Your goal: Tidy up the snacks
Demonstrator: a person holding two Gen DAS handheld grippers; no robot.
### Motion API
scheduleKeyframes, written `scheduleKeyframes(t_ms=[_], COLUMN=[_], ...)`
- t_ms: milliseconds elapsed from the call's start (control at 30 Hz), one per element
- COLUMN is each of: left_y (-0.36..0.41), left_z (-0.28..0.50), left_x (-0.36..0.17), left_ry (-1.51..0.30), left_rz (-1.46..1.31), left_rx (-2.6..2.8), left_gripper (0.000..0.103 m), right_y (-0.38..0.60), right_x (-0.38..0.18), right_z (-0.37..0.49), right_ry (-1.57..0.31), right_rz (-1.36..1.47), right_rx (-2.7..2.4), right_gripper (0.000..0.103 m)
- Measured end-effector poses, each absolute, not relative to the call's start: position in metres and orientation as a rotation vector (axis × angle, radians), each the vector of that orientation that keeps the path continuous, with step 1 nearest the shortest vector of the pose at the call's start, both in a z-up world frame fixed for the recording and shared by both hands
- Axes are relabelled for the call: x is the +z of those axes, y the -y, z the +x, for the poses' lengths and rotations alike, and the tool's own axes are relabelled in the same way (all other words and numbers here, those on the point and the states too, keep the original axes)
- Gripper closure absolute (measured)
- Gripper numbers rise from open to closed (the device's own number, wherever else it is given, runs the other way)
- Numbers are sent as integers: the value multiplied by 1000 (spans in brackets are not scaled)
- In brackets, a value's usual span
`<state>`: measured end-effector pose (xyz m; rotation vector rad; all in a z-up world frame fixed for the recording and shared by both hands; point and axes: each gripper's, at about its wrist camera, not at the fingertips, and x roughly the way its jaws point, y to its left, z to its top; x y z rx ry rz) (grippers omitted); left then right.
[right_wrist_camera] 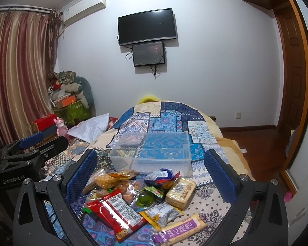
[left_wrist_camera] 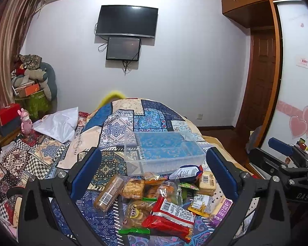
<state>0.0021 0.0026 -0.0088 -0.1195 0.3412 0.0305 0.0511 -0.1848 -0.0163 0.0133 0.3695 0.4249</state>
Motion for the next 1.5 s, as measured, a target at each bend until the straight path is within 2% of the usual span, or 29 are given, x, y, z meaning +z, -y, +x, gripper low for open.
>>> scheduleKeyframes(t_ms=[1500], left_y=[-7], left_z=[2], left_x=[-14], left_ry=[-350], left_rz=[-118], left_rx=[31], left_gripper=[0], right_y=[182], right_x=[-18], right_z=[52], right_ry=[-387], right_rz=[14], right_rx=[439], right_gripper=[0])
